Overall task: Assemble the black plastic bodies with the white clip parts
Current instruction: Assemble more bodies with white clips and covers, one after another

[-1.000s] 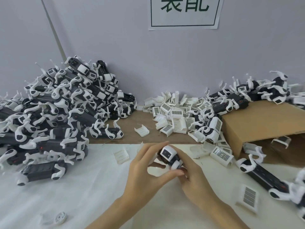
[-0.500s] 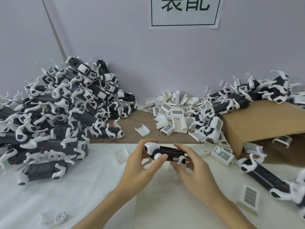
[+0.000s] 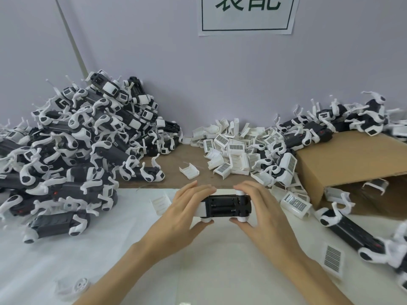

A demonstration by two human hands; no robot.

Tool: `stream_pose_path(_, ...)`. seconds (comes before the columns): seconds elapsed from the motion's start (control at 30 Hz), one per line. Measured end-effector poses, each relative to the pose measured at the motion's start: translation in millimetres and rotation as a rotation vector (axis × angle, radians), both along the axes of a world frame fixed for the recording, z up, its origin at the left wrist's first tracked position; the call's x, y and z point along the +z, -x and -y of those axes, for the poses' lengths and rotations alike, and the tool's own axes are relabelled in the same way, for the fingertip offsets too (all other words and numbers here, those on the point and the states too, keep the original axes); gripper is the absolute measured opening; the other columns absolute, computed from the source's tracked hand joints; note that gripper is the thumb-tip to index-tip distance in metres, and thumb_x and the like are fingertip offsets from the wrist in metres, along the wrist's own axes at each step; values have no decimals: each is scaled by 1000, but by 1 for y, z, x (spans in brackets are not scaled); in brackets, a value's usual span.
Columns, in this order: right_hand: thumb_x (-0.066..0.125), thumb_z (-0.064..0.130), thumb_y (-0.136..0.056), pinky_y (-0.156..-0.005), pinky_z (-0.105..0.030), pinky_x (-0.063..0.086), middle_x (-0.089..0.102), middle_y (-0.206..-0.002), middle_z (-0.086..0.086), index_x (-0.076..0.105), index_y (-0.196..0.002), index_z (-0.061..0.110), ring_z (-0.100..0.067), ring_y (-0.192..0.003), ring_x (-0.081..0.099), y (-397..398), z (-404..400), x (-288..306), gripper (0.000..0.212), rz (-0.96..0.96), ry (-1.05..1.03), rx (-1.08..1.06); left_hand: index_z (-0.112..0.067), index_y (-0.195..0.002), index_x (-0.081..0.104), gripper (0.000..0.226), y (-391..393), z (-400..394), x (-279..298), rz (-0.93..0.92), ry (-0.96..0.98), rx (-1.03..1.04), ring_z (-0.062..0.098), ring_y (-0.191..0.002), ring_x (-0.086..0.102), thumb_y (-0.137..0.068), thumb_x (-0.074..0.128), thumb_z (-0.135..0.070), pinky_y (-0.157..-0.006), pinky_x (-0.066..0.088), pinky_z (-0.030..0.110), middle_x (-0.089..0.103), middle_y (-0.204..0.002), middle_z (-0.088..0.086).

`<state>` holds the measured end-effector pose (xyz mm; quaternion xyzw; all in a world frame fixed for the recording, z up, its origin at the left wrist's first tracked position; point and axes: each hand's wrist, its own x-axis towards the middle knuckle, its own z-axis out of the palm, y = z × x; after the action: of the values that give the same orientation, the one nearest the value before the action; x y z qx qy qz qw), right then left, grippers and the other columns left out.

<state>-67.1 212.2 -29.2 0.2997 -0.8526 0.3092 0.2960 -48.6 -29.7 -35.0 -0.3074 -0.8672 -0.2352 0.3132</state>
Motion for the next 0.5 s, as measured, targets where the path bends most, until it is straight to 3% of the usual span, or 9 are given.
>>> stream_pose_path(0.1,96,23,-69,-98,-31,45,56,-137,14,56,-137,26,-14,-120,57,0,-3,3,79,-28,-25,-35,-20,-155,41,72,1,-2,3,2,-21,-18,7,-150,39,-95,81,-19,-128,28,35,52,-153,-6)
stream_pose_path(0.17,90,31,-78,-104,-27,44,55,-142,19,53,-146,29,-6,-126,55,2,-8,5,77,74,-7,-9,-38,-156,36,78,-4,-2,6,182,-137,-2,2,-150,37,-93,82,-31,-123,30,24,52,-151,-21)
stream_pose_path(0.23,77,38,-90,-100,-18,43,57,-139,20,47,-153,34,4,-122,54,1,-8,6,70,275,104,49,-47,-150,40,79,-10,-6,7,382,-355,-1,6,-140,50,-86,87,-44,-110,35,13,61,-142,-23)
stream_pose_path(0.3,63,49,-94,-92,-14,47,64,-128,16,44,-154,40,1,-107,61,-1,-3,5,63,492,216,61,-48,-140,52,72,-14,-15,9,461,-591,30,7,-128,59,-77,87,-53,-101,40,11,69,-130,-21)
stream_pose_path(0.37,56,53,-94,-86,-22,52,73,-114,9,48,-150,40,-7,-88,67,-3,3,2,58,640,296,61,-45,-128,64,57,-17,-27,11,441,-763,79,10,-116,66,-75,82,-56,-98,47,21,74,-119,-17)
stream_pose_path(0.43,53,47,-98,-79,-25,53,76,-98,0,52,-147,33,-16,-78,68,-4,8,-1,51,739,399,91,-39,-115,74,35,-18,-39,14,421,-888,49,12,-102,71,-83,72,-53,-90,53,27,78,-108,-10)
stream_pose_path(0.5,52,35,-104,-77,-27,52,77,-98,-7,51,-148,25,-24,-78,67,-3,10,-1,46,853,544,143,-34,-108,79,28,-21,-44,19,463,-981,-12,13,-100,73,-94,66,-54,-85,53,20,80,-104,-5)
